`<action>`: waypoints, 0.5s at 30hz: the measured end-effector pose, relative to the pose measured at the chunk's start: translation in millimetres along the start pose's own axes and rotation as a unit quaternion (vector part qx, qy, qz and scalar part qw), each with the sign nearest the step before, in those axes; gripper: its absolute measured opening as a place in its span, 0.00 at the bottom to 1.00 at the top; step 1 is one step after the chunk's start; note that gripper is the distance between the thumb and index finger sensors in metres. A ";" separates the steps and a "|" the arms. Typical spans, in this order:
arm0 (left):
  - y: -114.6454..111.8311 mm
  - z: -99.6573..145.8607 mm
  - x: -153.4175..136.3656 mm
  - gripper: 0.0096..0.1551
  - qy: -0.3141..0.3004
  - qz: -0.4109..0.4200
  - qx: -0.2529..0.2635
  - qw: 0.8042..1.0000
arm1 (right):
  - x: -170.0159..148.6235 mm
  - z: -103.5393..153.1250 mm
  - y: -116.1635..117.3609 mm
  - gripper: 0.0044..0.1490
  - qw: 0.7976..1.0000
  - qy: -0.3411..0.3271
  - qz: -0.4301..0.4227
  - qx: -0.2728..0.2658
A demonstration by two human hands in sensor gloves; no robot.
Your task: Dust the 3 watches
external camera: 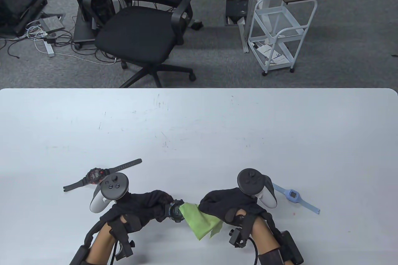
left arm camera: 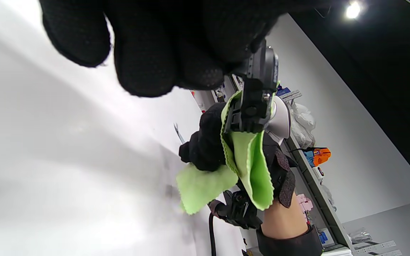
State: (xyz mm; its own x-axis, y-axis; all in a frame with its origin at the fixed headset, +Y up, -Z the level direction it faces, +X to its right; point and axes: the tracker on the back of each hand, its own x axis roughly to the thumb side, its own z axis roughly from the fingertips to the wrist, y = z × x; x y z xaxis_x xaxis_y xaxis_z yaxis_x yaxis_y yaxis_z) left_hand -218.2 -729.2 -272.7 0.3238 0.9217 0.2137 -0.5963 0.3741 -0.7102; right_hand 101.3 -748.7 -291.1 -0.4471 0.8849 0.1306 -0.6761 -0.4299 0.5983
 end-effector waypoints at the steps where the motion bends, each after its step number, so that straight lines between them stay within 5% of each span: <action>1: -0.1 0.0 0.0 0.30 0.000 0.000 0.000 1.000 | -0.2 -0.1 0.4 0.28 1.000 -0.002 -0.005 0.006; 5: 1.2 0.8 -1.3 0.30 0.003 -0.001 0.002 1.000 | -5.1 0.2 0.9 0.28 0.999 0.002 -0.038 0.036; 15: 1.3 0.7 -1.3 0.30 0.003 0.001 0.002 1.000 | -8.5 1.7 -5.2 0.28 1.000 0.013 -0.008 0.004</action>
State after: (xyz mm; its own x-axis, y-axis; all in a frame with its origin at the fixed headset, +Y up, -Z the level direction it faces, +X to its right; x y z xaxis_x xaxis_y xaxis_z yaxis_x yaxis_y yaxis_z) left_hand -220.0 -729.8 -273.4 0.3273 0.9215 0.2089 -0.6002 0.3735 -0.7073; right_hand 109.6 -753.6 -294.0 -0.4516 0.8864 0.1016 -0.6781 -0.4151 0.6065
